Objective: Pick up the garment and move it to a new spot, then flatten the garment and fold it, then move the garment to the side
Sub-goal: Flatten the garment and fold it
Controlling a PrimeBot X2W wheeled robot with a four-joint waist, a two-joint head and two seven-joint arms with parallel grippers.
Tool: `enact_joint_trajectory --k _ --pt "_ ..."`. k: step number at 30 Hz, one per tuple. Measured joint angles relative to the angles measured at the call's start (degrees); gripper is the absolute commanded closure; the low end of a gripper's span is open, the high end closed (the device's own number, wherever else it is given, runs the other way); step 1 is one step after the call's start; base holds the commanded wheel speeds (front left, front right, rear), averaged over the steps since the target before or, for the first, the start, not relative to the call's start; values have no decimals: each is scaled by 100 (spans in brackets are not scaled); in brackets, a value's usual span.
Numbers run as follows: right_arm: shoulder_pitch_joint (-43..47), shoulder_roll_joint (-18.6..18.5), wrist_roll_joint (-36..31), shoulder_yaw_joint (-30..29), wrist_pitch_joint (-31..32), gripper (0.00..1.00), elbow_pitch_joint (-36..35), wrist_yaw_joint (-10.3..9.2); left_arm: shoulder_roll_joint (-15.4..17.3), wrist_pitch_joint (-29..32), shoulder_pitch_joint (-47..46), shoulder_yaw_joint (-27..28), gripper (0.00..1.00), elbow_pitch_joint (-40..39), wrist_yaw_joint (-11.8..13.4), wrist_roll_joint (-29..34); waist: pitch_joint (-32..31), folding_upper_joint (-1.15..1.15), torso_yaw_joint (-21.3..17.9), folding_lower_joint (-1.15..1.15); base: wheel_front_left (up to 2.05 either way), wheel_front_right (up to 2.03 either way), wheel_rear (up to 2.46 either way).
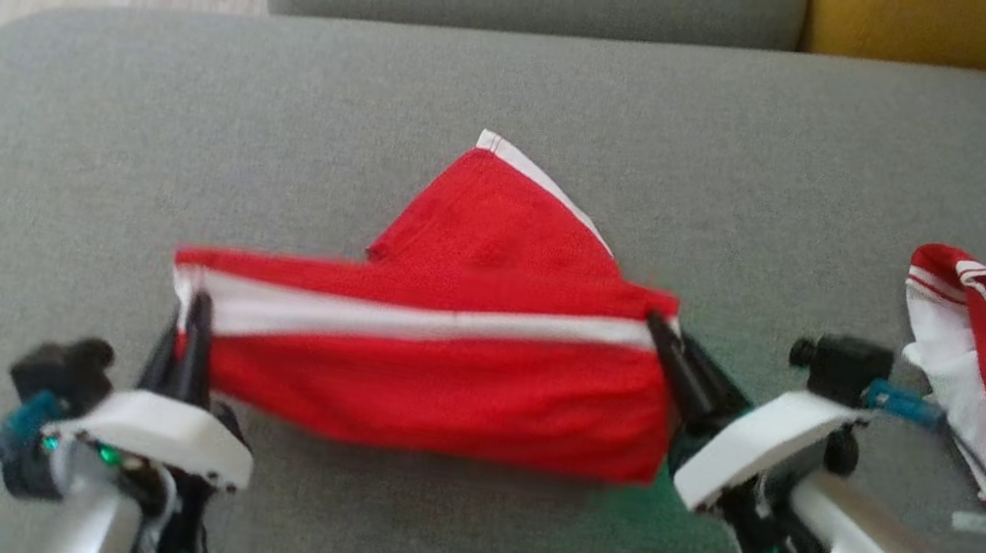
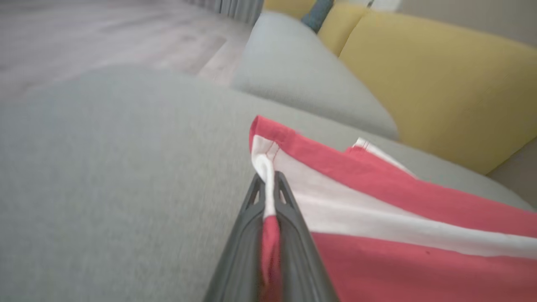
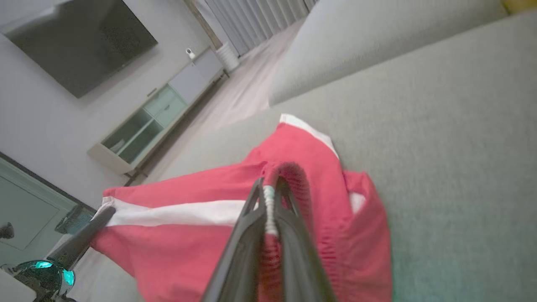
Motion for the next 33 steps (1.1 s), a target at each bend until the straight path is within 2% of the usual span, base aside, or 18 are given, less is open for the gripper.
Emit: enact_joint_trajectory --k 4,8,11,17,21,24,30,33 --pt "-329 -224 -270 -261 -1 100 -543 0 25 0 -136 367 100 -803 -271 497 -220 0 -3 0 0 0 0" --pt "-760 -578 -342 -454 67 100 -1156 0 356 -3 -782 419 100 -1416 -516 882 -351 0 36 0 0 0 0" --pt "-1026 -802 -345 -632 355 100 -1483 0 612 169 -1298 414 100 -1682 -611 942 -320 0 86 0 0 0 0" --pt "-1668 -875 -550 -1018 861 100 -1535 0 736 736 -2280 354 100 -1690 -670 907 29 0 133 0 0 0 0" --pt "-2359 -713 -965 -1244 1046 100 -1005 0 639 846 -3236 109 100 -1239 -694 988 503 0 175 0 0 0 0" --pt "-2965 -444 -1483 -1295 1021 100 -410 0 535 599 -4009 0 100 -641 -648 1155 909 0 210 0 0 0 0" --pt "-4472 233 -2374 -1804 137 100 895 0 361 9 -5566 53 100 280 -383 1412 1700 0 232 1 0 0 0" --pt "-4785 365 -2569 -1938 -18 100 1239 0 207 -9 -5777 152 100 322 -390 1410 1961 0 243 1 0 0 0"
